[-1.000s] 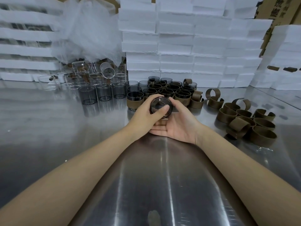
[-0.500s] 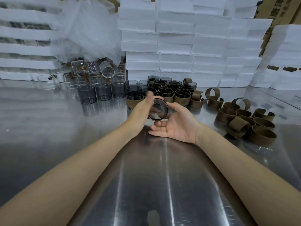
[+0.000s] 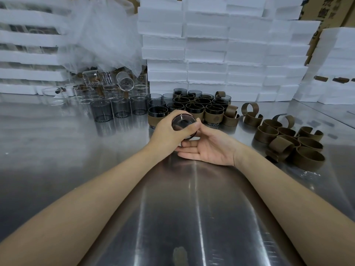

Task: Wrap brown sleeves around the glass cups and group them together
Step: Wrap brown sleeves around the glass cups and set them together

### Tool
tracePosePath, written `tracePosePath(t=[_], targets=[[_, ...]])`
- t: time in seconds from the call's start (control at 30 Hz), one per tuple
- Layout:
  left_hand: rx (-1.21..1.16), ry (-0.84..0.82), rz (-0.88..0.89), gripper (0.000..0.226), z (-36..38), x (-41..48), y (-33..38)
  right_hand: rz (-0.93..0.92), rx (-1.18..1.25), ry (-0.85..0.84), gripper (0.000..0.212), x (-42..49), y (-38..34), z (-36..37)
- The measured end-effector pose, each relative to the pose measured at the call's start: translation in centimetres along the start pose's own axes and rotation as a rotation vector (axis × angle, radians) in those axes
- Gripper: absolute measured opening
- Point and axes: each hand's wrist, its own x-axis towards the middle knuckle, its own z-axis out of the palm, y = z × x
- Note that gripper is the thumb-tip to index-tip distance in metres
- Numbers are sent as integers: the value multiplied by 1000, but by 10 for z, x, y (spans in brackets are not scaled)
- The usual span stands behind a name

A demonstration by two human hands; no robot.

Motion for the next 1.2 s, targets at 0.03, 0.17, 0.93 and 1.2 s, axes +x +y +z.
tracePosePath(t=[0.03,0.17,0.93,1.2], targets=[[-3,9,4,27,1,0,1,-5,-5,-1,55,0,0,-1],[8,49,8,24,4,-3,4,-25,-24,-1,57,0,0,-5],[310,112,265,40,4,-10,6,-243,-151,60,44,3,9,12],[183,50,359,52,0,-9,4,-299,-175,119,48,2,7,9]])
